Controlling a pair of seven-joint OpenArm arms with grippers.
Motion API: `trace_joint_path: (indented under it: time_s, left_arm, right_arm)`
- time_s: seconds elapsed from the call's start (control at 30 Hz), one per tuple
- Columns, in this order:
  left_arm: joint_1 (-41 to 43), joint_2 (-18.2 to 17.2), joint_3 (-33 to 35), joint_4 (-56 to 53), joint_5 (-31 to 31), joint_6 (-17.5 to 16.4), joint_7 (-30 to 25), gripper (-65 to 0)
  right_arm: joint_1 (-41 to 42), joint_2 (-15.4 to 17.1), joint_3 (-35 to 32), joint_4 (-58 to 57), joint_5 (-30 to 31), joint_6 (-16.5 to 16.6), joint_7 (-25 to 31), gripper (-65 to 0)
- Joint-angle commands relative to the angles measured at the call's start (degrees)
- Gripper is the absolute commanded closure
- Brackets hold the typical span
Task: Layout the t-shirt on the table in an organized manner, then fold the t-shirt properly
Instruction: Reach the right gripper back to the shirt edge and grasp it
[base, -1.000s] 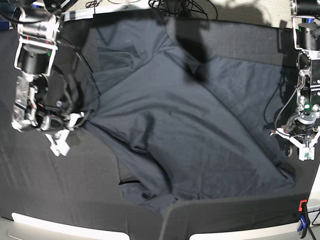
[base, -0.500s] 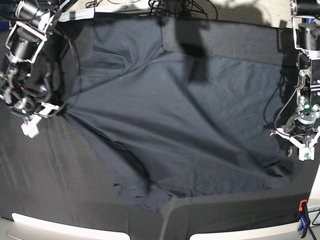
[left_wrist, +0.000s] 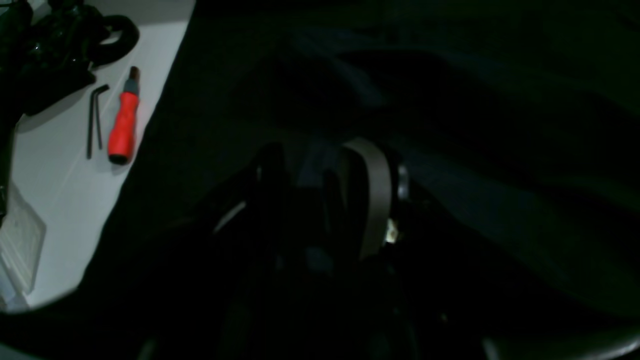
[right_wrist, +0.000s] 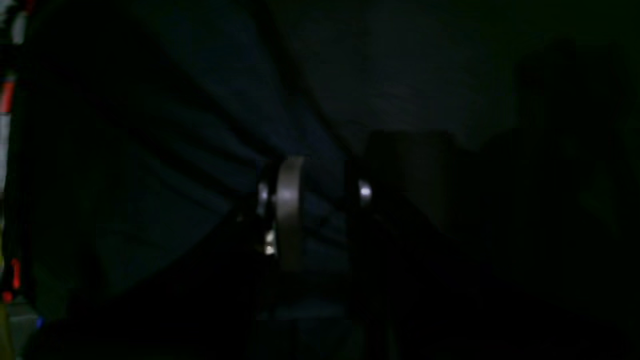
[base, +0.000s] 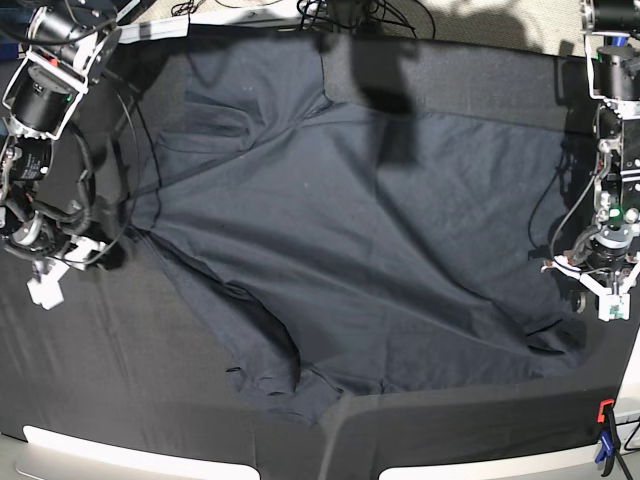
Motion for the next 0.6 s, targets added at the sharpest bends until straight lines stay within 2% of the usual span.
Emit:
trace_joint_path:
  time_s: [0.0, 0.1, 0.23, 0.3, 0.37, 0.43, 0.57]
  left_arm:
    - [-1.2, -0.8, -0.4, 1.0, 0.0, 0.4, -1.8, -20.4]
    - [-1.2, -0.6, -0.4, 1.0, -0.1, 0.4, -1.8, -20.4]
    - [-1.2, -0.6, -0.4, 1.0, 0.0, 0.3, -1.7, -20.4]
    - [-1.2, -0.6, -0.4, 1.0, 0.0, 0.3, -1.7, -20.4]
    - [-1.2, -0.5, -0.4, 1.0, 0.0, 0.3, -1.7, -20.4]
    - [-1.2, -0.5, -0.4, 1.0, 0.0, 0.3, -1.7, -20.4]
    - [-1.2, -0.5, -0.4, 0.9, 0.0, 0.3, -1.6, -20.4]
  right_arm:
    - [3.0, 1.1, -1.2, 1.0, 1.8, 0.3, 1.3, -14.1]
    - [6.4, 0.5, -6.7, 1.0, 0.4, 0.3, 5.9, -14.1]
    - [11.2, 0.3, -16.6, 0.9, -7.3, 0.3, 11.5, -14.8]
    - [13.6, 0.2, -21.2, 0.7, -11.0, 0.3, 13.2, -21.6]
    - [16.0, 0.2, -25.0, -0.2, -14.3, 0.3, 16.6, -31.0]
    - [18.3, 0.2, -27.9, -2.7, -15.7, 0.3, 19.6, -37.6]
    - [23.9, -0.7, -30.2, -11.8, -15.8, -2.4, 21.7, -37.8]
